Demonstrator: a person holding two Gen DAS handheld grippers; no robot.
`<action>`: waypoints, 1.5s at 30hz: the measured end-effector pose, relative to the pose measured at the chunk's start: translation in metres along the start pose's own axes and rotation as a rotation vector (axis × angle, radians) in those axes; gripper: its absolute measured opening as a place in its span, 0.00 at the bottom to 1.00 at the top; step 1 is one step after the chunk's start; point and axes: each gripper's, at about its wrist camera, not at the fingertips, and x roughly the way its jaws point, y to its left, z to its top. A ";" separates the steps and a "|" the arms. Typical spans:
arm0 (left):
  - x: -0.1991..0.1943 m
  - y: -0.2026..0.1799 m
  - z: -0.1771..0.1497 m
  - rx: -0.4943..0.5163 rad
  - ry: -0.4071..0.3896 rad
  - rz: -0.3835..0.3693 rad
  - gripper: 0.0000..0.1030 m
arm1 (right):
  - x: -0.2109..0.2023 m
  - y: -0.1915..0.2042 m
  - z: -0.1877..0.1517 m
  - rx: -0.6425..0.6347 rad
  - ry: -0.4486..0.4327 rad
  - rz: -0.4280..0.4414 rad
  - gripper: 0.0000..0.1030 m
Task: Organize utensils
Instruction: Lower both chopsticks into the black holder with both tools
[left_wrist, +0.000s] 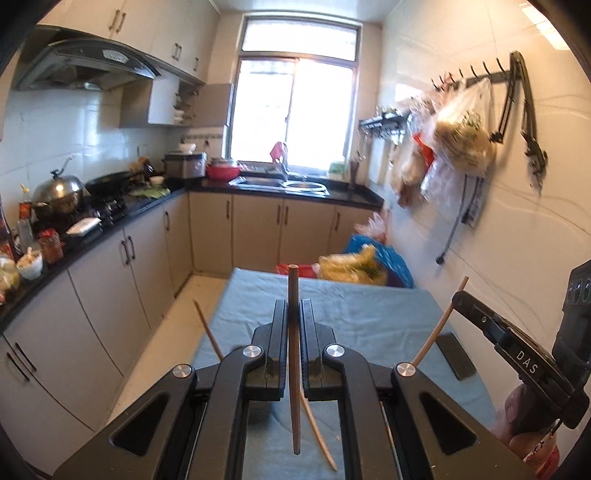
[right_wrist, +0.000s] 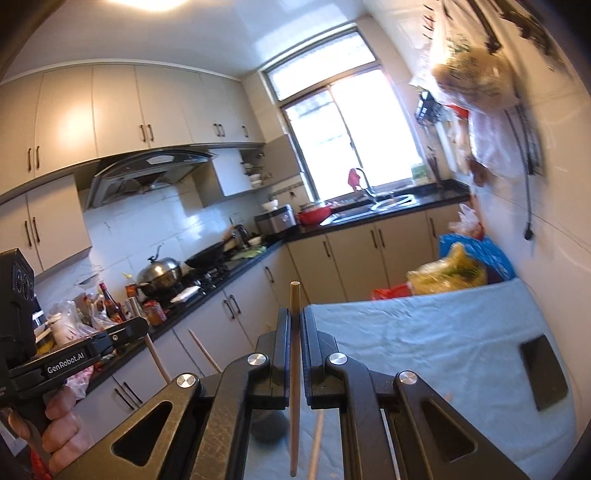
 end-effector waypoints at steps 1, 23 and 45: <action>-0.001 0.004 0.006 -0.001 -0.013 0.009 0.05 | 0.004 0.005 0.003 -0.006 -0.004 0.007 0.05; 0.086 0.090 0.017 -0.174 -0.011 0.093 0.05 | 0.125 0.063 0.010 -0.051 -0.012 0.019 0.05; 0.126 0.099 -0.034 -0.149 0.068 0.103 0.05 | 0.171 0.044 -0.039 -0.063 0.110 -0.003 0.05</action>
